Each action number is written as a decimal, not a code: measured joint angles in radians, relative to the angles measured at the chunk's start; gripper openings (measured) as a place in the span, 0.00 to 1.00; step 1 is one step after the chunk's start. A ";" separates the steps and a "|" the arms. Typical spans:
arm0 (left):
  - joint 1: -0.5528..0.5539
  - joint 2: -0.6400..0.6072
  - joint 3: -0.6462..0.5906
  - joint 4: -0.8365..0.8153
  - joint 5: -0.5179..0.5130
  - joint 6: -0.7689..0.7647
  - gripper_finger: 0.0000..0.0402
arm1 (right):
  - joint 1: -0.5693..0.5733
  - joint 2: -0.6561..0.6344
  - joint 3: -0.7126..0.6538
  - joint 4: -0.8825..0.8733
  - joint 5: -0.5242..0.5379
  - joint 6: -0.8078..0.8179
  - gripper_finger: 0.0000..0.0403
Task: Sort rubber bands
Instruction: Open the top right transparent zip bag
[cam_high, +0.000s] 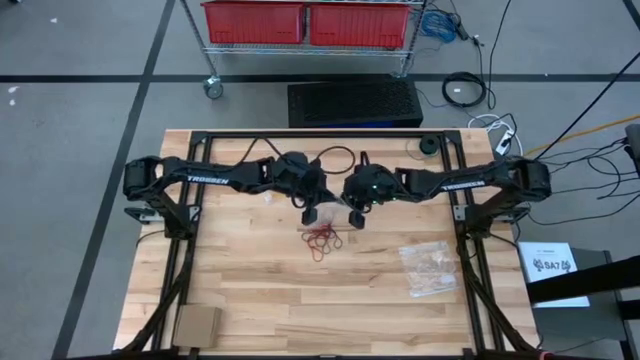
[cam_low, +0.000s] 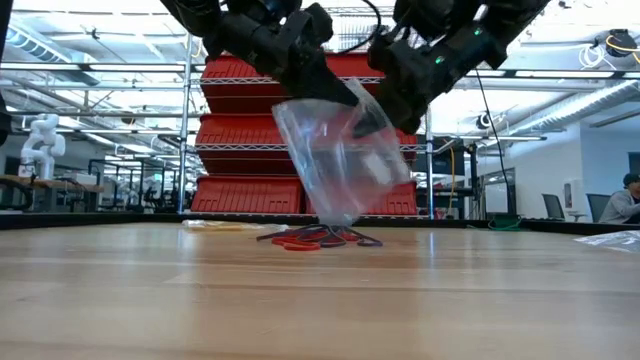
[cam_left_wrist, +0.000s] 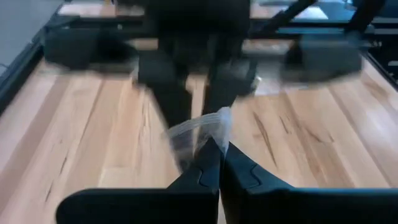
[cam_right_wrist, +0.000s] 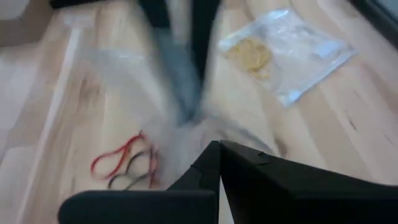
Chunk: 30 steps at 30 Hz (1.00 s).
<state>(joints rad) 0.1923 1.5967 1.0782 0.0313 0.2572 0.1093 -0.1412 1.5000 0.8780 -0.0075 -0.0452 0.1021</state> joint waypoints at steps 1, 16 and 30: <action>-0.003 0.000 0.000 0.007 -0.006 0.000 0.00 | -0.002 0.017 0.000 0.019 -0.001 0.001 0.00; -0.004 0.000 0.000 -0.001 -0.032 -0.025 0.00 | 0.005 0.085 -0.265 0.756 -0.088 0.142 0.00; -0.004 0.000 0.000 0.006 -0.056 -0.051 0.00 | -0.003 0.285 -0.166 0.874 -0.160 0.303 0.26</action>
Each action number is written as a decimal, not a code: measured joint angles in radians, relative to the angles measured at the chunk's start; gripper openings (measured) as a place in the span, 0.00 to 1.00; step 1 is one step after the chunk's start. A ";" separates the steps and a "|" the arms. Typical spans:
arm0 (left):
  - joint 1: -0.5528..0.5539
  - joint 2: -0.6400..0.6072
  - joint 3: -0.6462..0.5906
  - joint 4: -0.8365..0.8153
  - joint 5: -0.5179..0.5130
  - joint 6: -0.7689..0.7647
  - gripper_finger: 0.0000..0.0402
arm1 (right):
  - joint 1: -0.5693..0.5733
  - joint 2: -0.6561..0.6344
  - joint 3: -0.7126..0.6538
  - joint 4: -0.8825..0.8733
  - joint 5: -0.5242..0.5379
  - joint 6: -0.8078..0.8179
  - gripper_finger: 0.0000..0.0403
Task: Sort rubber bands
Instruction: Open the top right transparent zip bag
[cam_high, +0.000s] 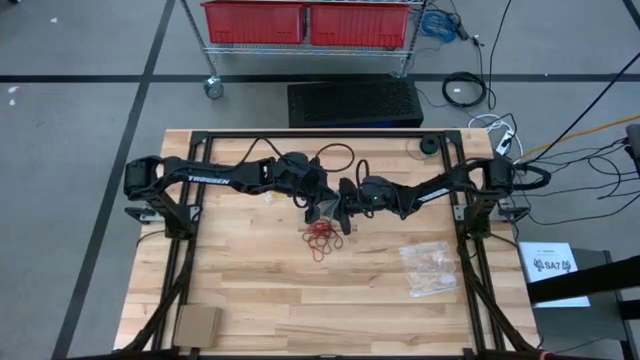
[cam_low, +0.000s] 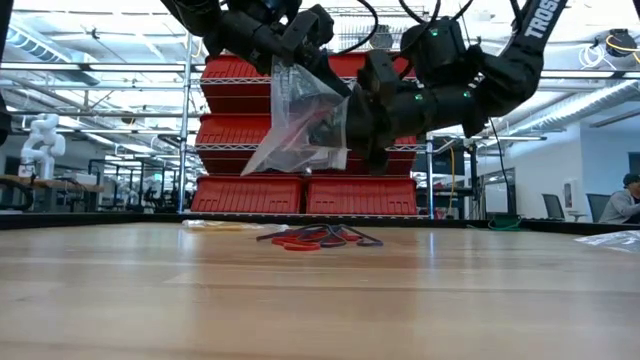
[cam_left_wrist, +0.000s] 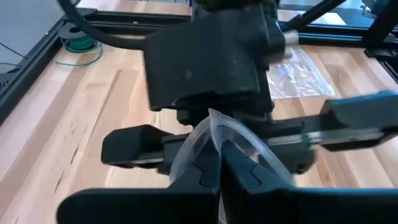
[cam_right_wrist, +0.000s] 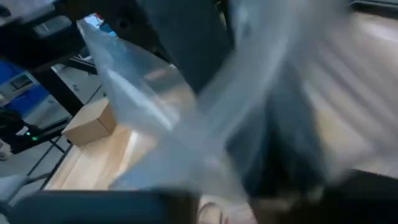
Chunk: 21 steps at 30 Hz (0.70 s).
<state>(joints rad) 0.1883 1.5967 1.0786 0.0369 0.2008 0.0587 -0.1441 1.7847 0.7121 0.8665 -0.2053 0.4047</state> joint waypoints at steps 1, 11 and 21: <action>0.000 0.000 0.000 -0.001 0.000 0.000 0.00 | -0.005 0.000 0.001 0.002 -0.017 0.012 0.31; 0.005 -0.019 0.000 0.009 0.007 0.016 0.00 | -0.047 -0.138 0.001 -0.223 -0.238 0.035 0.47; 0.061 -0.033 0.001 0.001 0.000 0.027 0.00 | -0.101 -0.390 0.001 -0.614 -0.139 -0.101 0.45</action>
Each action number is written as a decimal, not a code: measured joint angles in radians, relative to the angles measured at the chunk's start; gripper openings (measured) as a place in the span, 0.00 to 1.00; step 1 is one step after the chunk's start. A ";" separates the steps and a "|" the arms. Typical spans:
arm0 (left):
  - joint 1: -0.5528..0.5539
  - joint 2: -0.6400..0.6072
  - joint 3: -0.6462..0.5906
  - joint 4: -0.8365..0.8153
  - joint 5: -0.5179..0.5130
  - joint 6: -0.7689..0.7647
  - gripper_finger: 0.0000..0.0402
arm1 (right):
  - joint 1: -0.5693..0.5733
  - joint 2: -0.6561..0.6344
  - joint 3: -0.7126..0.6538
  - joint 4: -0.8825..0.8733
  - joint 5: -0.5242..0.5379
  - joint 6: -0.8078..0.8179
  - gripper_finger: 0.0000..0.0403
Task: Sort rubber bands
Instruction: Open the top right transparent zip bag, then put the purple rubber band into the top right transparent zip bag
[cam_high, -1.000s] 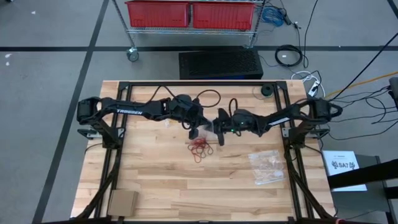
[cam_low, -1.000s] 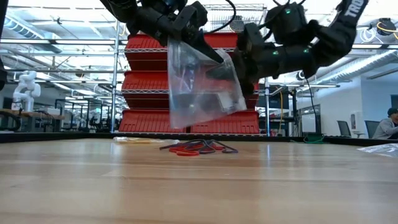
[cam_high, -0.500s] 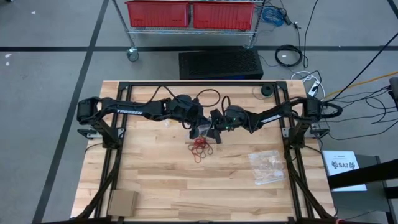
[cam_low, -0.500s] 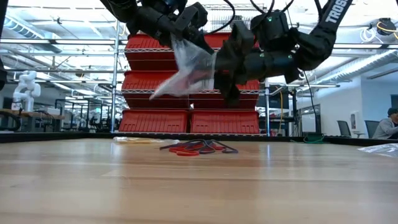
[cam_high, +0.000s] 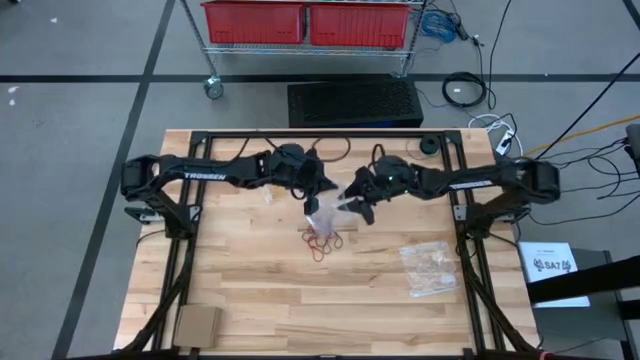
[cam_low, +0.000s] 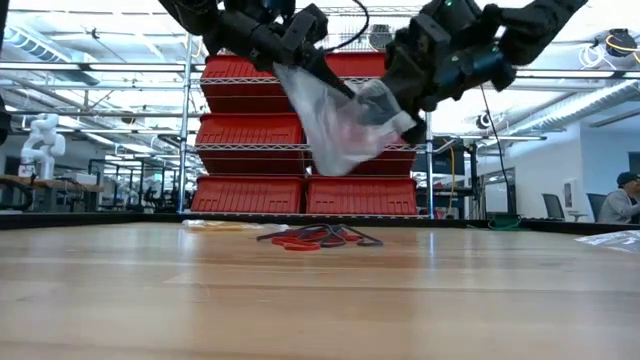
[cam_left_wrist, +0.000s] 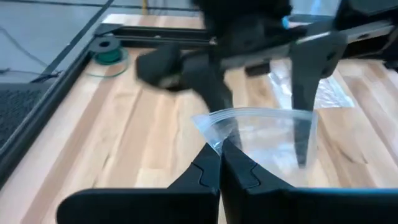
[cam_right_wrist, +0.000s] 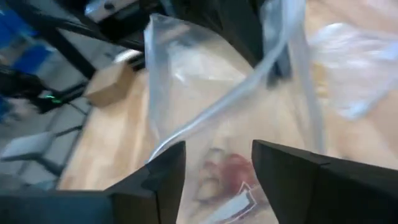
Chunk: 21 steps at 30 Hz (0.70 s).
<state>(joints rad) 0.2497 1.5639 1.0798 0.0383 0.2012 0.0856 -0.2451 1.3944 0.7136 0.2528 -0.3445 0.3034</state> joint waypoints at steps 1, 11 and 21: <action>0.007 -0.004 0.000 -0.005 0.000 0.000 0.00 | -0.008 -0.022 0.000 -0.033 0.017 -0.014 0.47; 0.052 -0.026 0.001 -0.114 -0.003 0.000 0.00 | -0.069 -0.184 0.000 -0.227 0.058 -0.084 0.57; 0.053 -0.028 0.001 -0.164 -0.011 0.000 0.00 | -0.029 -0.275 0.000 -0.376 0.110 -0.083 0.57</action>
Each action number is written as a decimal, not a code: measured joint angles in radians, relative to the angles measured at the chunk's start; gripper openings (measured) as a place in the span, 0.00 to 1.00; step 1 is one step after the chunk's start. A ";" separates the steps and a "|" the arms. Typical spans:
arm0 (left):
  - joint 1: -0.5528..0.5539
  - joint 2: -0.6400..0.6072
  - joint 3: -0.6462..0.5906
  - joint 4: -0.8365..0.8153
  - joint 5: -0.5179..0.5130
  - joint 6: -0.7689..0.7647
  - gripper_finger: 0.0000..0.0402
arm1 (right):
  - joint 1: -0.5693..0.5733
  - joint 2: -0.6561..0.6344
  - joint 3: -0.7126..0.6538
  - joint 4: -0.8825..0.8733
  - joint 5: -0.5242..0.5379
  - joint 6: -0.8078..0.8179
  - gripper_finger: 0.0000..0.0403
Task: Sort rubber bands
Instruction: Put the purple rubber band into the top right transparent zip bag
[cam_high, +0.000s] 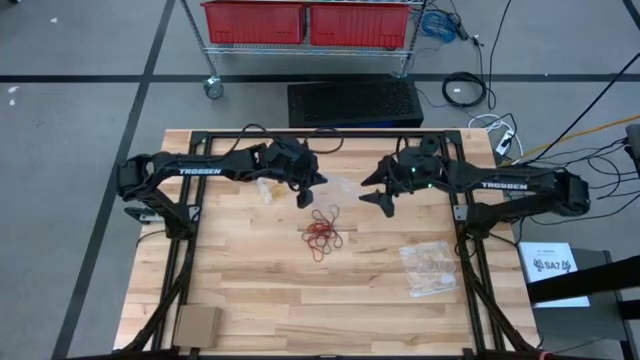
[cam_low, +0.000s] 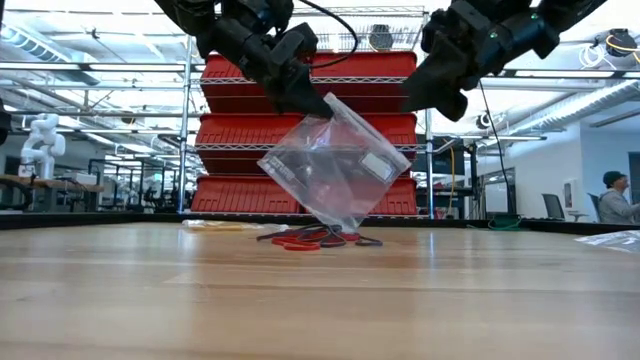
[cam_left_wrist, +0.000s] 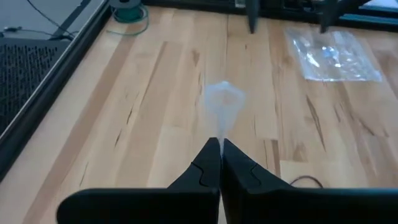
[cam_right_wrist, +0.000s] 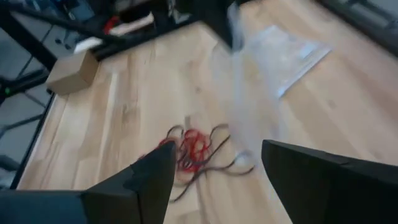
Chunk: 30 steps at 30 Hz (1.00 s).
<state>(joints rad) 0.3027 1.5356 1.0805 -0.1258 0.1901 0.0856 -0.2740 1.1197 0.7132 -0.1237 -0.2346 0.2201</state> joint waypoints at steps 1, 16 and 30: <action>0.000 0.000 0.000 -0.001 -0.001 0.000 0.00 | 0.023 0.005 0.000 -0.016 0.026 0.001 0.56; -0.001 -0.248 -0.285 0.273 -0.004 -0.049 0.00 | 0.336 0.340 0.000 0.179 0.420 0.383 0.53; -0.001 -0.408 -0.452 0.319 -0.027 -0.073 0.00 | 0.362 0.696 0.265 -0.012 0.577 0.546 0.53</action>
<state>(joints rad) 0.3016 1.1278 0.6285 0.1932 0.1635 0.0128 0.0881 1.8155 0.9785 -0.1352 0.3422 0.7662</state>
